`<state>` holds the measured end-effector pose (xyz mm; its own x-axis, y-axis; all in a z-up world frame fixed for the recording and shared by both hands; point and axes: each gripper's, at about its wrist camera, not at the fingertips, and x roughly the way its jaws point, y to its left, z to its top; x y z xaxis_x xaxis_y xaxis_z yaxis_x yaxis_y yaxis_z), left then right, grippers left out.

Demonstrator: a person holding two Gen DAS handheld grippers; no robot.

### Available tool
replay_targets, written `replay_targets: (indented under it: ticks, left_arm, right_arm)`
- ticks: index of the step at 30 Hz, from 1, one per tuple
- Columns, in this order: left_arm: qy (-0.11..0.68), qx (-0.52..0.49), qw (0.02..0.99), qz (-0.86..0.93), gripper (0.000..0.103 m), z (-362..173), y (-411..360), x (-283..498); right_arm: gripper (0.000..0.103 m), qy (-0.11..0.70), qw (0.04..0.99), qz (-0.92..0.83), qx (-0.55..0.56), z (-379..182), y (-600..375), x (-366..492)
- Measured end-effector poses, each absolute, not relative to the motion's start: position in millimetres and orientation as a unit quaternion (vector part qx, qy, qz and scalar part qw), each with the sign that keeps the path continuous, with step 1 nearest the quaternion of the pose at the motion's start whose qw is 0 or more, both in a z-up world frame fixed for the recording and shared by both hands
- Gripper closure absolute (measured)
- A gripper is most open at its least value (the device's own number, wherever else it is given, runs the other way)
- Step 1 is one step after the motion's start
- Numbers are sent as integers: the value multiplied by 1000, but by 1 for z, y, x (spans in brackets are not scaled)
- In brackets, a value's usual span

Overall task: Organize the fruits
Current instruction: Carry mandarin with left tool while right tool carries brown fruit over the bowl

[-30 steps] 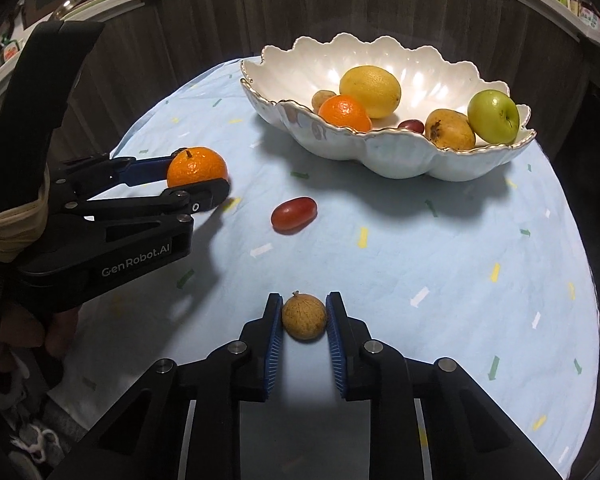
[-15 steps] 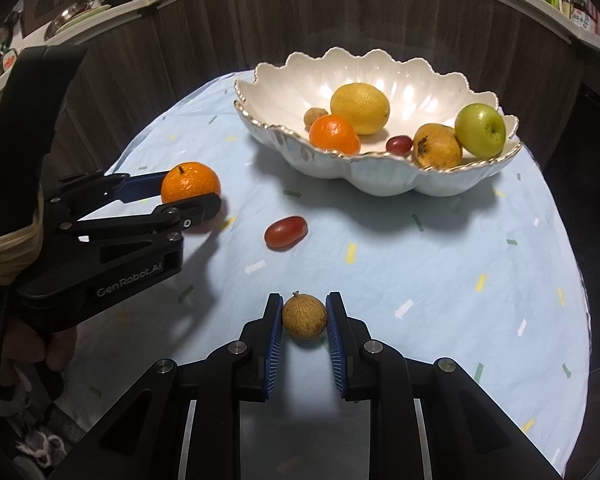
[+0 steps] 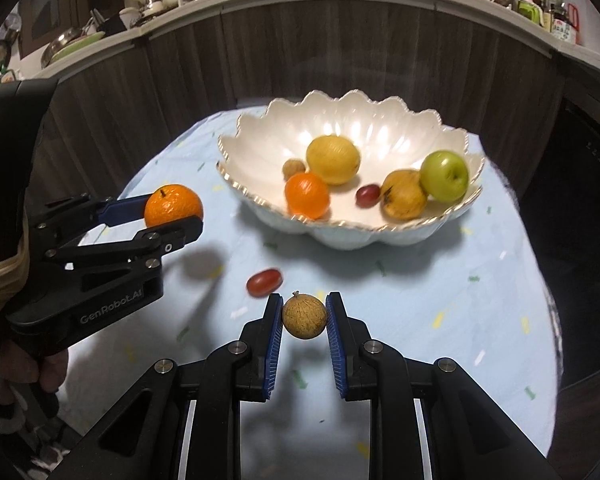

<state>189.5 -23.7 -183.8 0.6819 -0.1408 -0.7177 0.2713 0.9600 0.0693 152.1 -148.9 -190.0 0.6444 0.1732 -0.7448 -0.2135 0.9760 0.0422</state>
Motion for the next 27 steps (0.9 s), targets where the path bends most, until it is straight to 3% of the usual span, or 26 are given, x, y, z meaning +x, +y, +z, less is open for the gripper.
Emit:
replay_targets:
  ticks: [27]
  left_arm:
    - [345, 73, 928, -121, 58, -136, -43, 241]
  right_arm:
    - [80, 355, 932, 74, -10, -140, -179, 203]
